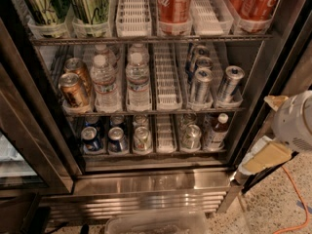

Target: Pick redbull can from middle shelf of fridge

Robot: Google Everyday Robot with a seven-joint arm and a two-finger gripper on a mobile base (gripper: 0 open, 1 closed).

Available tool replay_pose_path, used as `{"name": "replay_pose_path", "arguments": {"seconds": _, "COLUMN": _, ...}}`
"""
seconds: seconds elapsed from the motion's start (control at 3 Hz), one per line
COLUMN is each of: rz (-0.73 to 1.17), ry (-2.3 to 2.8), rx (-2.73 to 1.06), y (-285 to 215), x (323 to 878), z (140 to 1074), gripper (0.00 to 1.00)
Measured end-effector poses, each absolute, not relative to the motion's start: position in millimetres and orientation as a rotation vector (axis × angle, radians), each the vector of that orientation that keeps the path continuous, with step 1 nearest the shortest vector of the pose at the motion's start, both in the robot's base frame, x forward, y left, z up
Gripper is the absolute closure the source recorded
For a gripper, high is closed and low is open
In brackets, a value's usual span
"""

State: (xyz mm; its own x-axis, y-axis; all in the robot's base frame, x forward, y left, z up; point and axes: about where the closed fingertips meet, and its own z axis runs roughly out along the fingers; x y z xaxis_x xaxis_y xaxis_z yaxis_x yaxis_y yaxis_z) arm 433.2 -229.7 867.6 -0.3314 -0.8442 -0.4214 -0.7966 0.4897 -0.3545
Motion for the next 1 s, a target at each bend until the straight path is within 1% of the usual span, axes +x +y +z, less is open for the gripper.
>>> {"name": "replay_pose_path", "arguments": {"seconds": 0.33, "rz": -0.091, "ry": 2.121, "rx": -1.208, "y": -220.3, "x": 433.0, "z": 856.2, "gripper": 0.0}}
{"name": "replay_pose_path", "arguments": {"seconds": 1.0, "rz": -0.11, "ry": 1.939, "rx": -1.007, "y": -195.4, "x": 465.5, "z": 865.4, "gripper": 0.0}}
